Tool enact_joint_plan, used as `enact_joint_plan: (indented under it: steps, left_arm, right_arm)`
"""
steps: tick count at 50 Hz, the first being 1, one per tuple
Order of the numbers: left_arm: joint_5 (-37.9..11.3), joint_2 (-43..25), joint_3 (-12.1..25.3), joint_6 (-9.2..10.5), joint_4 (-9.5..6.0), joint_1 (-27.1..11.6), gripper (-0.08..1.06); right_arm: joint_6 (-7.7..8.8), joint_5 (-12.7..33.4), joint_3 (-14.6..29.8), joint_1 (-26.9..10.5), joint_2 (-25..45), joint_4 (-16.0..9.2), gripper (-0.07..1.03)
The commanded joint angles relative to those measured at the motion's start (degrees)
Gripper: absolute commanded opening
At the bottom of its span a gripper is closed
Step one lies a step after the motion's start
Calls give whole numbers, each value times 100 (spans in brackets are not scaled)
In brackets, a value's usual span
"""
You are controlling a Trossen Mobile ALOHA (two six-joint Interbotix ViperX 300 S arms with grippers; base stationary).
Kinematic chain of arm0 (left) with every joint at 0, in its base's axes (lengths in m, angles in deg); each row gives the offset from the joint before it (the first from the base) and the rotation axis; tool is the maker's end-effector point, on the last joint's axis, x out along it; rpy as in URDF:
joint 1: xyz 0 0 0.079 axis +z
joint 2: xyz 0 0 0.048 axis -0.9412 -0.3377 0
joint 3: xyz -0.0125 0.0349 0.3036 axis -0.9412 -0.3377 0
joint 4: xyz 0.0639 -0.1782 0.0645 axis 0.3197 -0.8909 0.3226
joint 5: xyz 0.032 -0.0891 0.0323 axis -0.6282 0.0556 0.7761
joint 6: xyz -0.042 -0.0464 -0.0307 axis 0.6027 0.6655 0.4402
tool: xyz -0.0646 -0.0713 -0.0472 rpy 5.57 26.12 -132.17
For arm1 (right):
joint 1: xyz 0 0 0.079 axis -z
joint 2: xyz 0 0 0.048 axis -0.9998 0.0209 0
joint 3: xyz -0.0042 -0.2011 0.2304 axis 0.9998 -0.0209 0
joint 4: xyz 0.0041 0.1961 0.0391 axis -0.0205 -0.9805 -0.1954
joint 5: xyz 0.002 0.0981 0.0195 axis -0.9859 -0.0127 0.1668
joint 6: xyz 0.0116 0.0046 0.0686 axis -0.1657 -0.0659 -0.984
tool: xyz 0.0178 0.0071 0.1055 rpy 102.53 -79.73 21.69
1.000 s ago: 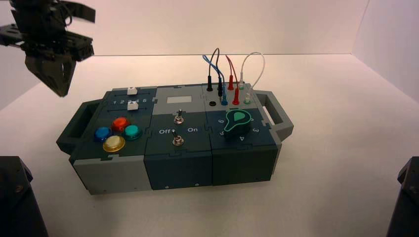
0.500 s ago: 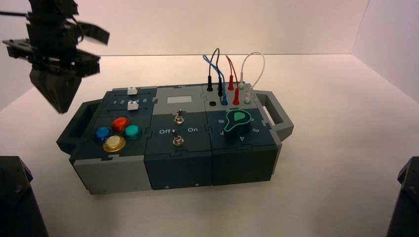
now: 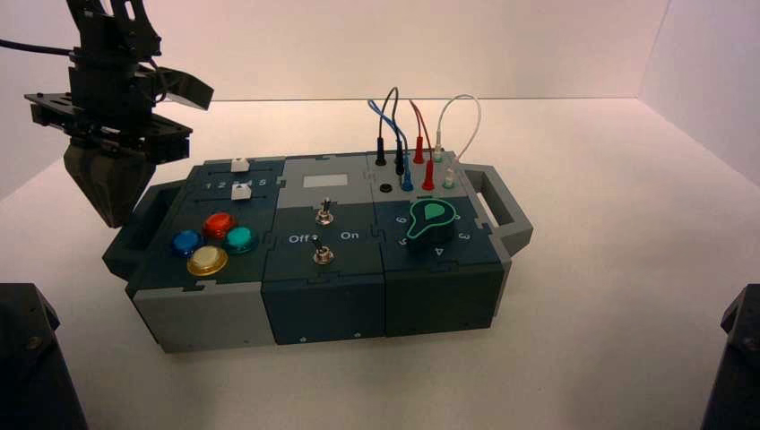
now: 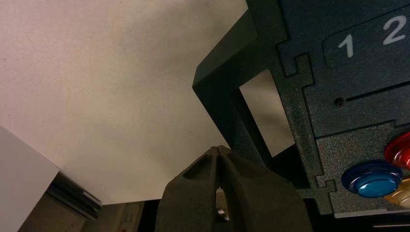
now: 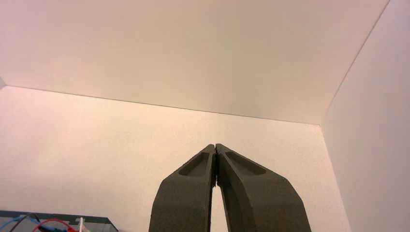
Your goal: Move the box to the right.
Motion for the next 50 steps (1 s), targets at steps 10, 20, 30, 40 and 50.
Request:
enact_joint_plan:
  steps: [10,20,30,40,50]
  left_arm:
    - [105,26,97,-18,-26,-281,-3]
    - [141,-26,167,-35,-53,-642,-3]
    - [149,-35,193,-132,-149,-782,-3]
    - [149,-44,229,-158,-229,-984,-3]
    - [141,-44,378,-158,-343,-1178,-3]
  right_arm:
    - [-18,-44,202,35,18,-18,-2]
    - [-18,-35,202,35,18,-18,-2]
    - [-18,-35,211,35,18,-18,-2]
    - [-18,-35,202,35,18,-18,-2]
    - [-18,-9,211,35,18,-18,-2]
